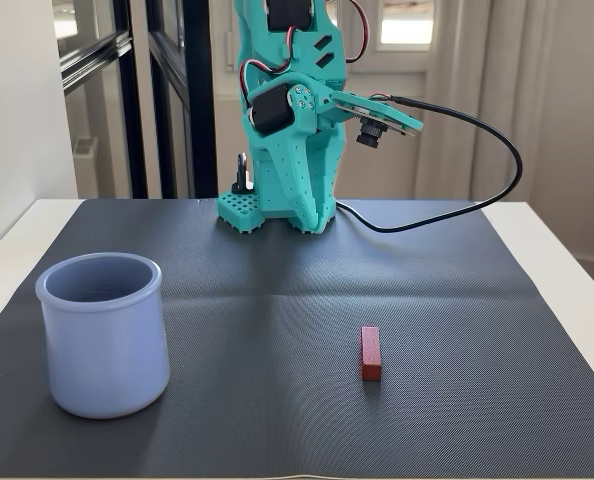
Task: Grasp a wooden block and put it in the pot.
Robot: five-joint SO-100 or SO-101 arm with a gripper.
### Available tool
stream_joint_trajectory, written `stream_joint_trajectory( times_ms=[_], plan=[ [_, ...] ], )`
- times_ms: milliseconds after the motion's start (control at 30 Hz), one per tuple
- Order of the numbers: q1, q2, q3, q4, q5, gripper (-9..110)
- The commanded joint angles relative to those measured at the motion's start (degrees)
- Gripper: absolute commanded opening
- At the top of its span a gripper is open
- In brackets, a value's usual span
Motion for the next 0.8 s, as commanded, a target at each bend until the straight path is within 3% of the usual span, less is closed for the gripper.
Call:
stream_joint_trajectory(
  times_ms=[0,200,400,767],
  plan=[
    [-2.55,-5.19,-5.27,-1.14,14.94,0],
    [-6.5,-16.44,-6.77,-13.1,38.67,0],
    [-5.89,-27.69,-6.77,-30.5,39.73,0],
    [-4.57,-33.84,-7.65,-27.6,39.64,0]
  ],
)
